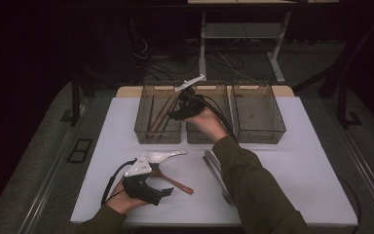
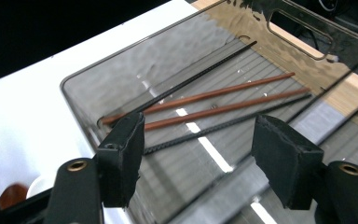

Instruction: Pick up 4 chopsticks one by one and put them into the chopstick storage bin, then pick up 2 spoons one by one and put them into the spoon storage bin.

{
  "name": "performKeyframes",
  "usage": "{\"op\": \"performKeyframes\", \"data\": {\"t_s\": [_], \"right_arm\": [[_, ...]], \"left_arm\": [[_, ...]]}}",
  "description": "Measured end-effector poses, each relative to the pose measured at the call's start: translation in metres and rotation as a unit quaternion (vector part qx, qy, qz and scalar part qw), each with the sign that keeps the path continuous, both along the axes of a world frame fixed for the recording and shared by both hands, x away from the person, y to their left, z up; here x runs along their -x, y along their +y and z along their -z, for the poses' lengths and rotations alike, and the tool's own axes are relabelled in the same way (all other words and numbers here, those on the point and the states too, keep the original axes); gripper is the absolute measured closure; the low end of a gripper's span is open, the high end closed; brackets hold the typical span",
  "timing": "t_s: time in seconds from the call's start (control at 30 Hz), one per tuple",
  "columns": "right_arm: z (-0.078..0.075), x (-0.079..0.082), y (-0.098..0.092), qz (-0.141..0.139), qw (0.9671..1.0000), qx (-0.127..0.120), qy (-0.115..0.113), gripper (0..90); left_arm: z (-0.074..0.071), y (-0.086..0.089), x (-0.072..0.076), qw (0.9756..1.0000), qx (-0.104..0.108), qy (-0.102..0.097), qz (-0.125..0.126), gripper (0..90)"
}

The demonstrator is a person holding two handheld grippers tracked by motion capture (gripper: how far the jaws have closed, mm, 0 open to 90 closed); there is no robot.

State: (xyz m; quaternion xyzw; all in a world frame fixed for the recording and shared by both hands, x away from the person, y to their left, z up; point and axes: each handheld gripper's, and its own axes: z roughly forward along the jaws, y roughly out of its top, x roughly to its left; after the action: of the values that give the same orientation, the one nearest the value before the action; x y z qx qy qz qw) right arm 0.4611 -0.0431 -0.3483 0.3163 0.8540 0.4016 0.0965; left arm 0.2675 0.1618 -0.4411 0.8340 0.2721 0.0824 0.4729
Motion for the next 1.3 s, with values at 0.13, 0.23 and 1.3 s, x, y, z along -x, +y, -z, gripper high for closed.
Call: {"op": "performKeyframes", "data": {"t_s": [0.13,0.23,1.3], "right_arm": [[-0.004,0.012,-0.014,-0.006,0.9999,-0.002,-0.013,31.4],[-0.006,0.021,-0.025,-0.006,0.9996,-0.005,-0.026,31.1],[0.034,0.104,-0.165,0.018,0.9978,-0.063,-0.012,26.0]], "left_arm": [[0.000,-0.001,0.000,1.0000,-0.003,0.001,0.001,0.0],[0.000,-0.001,0.000,1.0000,-0.006,0.002,0.004,0.0],[-0.002,0.000,0.001,0.9999,-0.006,0.008,-0.008,0.0]]}}
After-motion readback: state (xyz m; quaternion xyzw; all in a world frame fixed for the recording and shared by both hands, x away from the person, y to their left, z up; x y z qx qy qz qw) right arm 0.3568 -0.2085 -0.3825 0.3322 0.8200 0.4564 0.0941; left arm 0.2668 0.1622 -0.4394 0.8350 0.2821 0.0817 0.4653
